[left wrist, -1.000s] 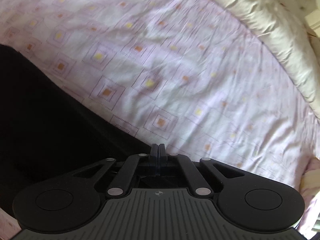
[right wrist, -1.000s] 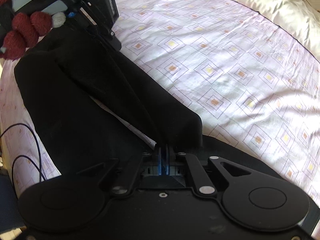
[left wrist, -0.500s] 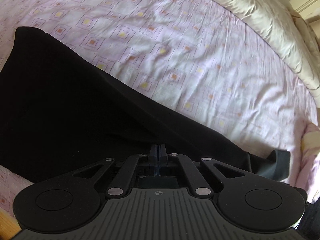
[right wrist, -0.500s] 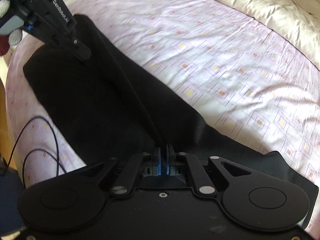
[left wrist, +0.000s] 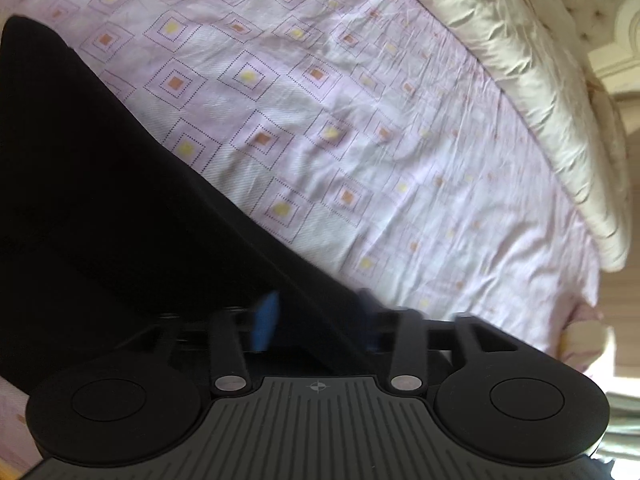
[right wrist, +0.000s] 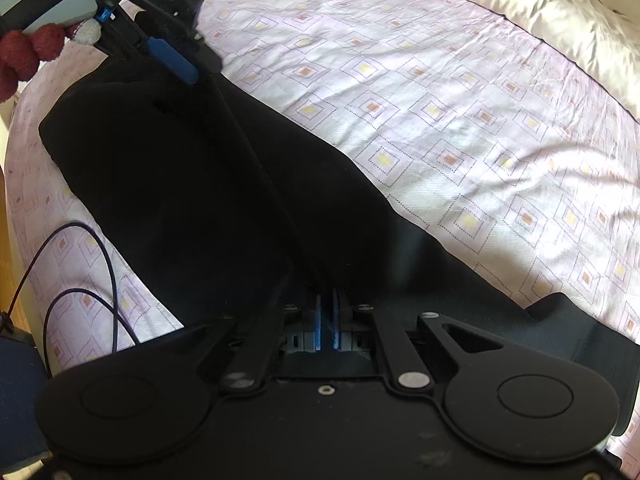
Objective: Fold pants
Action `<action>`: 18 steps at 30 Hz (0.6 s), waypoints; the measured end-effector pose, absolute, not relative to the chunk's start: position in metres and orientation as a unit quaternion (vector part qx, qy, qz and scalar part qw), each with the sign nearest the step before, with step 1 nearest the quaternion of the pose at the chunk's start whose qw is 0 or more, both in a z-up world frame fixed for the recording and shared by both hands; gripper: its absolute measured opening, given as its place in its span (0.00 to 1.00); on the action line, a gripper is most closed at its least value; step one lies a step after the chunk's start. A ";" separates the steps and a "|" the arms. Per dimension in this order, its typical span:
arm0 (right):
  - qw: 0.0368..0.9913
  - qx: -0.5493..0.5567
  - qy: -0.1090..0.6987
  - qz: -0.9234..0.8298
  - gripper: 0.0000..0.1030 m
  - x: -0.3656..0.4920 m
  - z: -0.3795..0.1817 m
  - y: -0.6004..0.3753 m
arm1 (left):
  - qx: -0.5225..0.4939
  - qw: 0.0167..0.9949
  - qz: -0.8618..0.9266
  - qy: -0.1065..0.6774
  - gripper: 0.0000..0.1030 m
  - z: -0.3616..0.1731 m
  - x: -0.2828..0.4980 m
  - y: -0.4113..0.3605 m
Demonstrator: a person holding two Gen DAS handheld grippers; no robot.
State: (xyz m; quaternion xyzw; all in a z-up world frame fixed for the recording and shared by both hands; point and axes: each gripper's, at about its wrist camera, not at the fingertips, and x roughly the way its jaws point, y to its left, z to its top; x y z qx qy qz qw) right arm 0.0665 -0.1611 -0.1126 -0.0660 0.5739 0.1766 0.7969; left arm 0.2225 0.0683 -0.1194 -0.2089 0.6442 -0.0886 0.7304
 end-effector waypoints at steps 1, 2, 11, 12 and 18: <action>0.796 -0.064 0.575 0.176 0.07 0.067 -0.113 -0.162 | -0.214 0.734 -0.083 0.639 0.60 -0.118 0.223 0.071; 0.796 -0.061 0.575 0.177 0.07 0.068 -0.113 -0.163 | -0.210 0.739 -0.073 0.636 0.61 -0.115 0.223 0.072; 0.792 -0.046 0.580 0.183 0.08 0.073 -0.119 -0.179 | -0.164 0.739 -0.035 0.652 0.68 -0.142 0.241 0.069; 0.792 -0.045 0.580 0.183 0.08 0.073 -0.120 -0.180 | -0.160 0.737 -0.026 0.656 0.66 -0.148 0.244 0.067; 0.797 -0.042 0.577 0.175 0.09 0.069 -0.119 -0.178 | -0.119 0.754 -0.019 0.646 0.09 -0.135 0.239 0.054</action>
